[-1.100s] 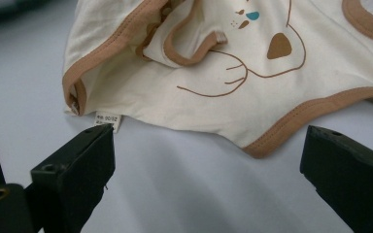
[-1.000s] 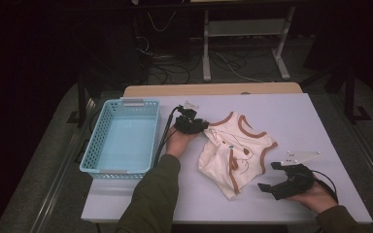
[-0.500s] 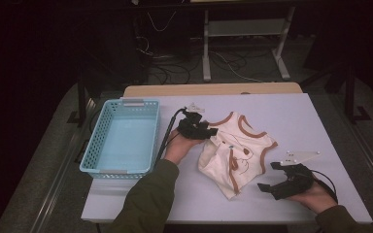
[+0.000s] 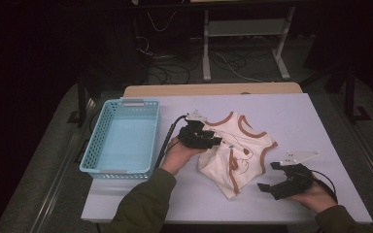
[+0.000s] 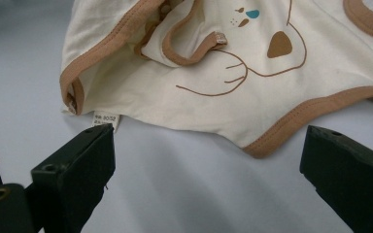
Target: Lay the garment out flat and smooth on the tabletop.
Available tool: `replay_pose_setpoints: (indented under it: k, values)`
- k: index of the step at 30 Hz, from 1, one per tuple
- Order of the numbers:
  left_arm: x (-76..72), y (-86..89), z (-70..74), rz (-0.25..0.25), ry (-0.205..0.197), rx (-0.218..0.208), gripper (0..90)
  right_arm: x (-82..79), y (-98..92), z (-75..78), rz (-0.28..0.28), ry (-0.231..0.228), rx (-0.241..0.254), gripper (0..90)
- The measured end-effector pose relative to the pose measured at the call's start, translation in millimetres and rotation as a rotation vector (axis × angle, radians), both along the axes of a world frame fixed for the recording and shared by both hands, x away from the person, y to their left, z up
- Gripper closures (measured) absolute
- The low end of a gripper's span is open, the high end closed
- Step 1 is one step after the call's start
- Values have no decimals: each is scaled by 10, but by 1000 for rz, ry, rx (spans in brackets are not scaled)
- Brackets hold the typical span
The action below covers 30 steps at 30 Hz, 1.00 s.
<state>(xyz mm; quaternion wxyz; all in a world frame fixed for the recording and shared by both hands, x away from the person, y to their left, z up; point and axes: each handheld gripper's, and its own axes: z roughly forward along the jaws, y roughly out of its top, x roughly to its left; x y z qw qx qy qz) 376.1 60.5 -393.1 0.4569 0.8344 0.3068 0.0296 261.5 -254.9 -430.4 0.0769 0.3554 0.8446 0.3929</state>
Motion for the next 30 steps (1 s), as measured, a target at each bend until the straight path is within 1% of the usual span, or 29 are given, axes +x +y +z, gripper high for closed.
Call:
replay_pose_setpoints:
  k: [1, 4, 6, 9, 12, 14, 16, 22, 24, 27, 30]
  values:
    - [-14, 11, 1, 1, 0, 4, 583, 0, 0, -1, 0, 0, 1, 53]
    - [-43, 47, -18, 6, -10, 14, 716, 1, -1, -2, -2, 2, 0, 54]
    - [-53, 74, -64, 6, -3, 20, 803, 2, -1, -3, -2, 5, 0, 55]
    - [-79, 94, -149, -1, 15, 11, 887, 3, 0, -8, -3, 6, -3, 55]
    - [-103, 63, -202, -27, 34, 16, 888, 5, 3, -10, -5, 4, -5, 55]
    - [-125, 32, -221, -58, 42, 16, 889, 2, 2, -8, -5, 4, -6, 55]
    - [-167, -9, -224, -88, 43, 18, 888, 0, -2, -8, -6, 5, -7, 55]
    - [-350, -87, -163, -155, 29, 6, 889, 2, -13, -11, -5, -1, -10, 56]
    - [-415, -107, -152, -186, 26, 16, 888, -1, -13, -10, -6, 1, -8, 55]
    - [-528, -158, -159, -209, 32, 8, 889, -1, -11, -10, -8, 0, -10, 56]
    - [-612, -181, -165, -239, 37, 21, 888, -1, -12, -8, -8, -1, -10, 55]
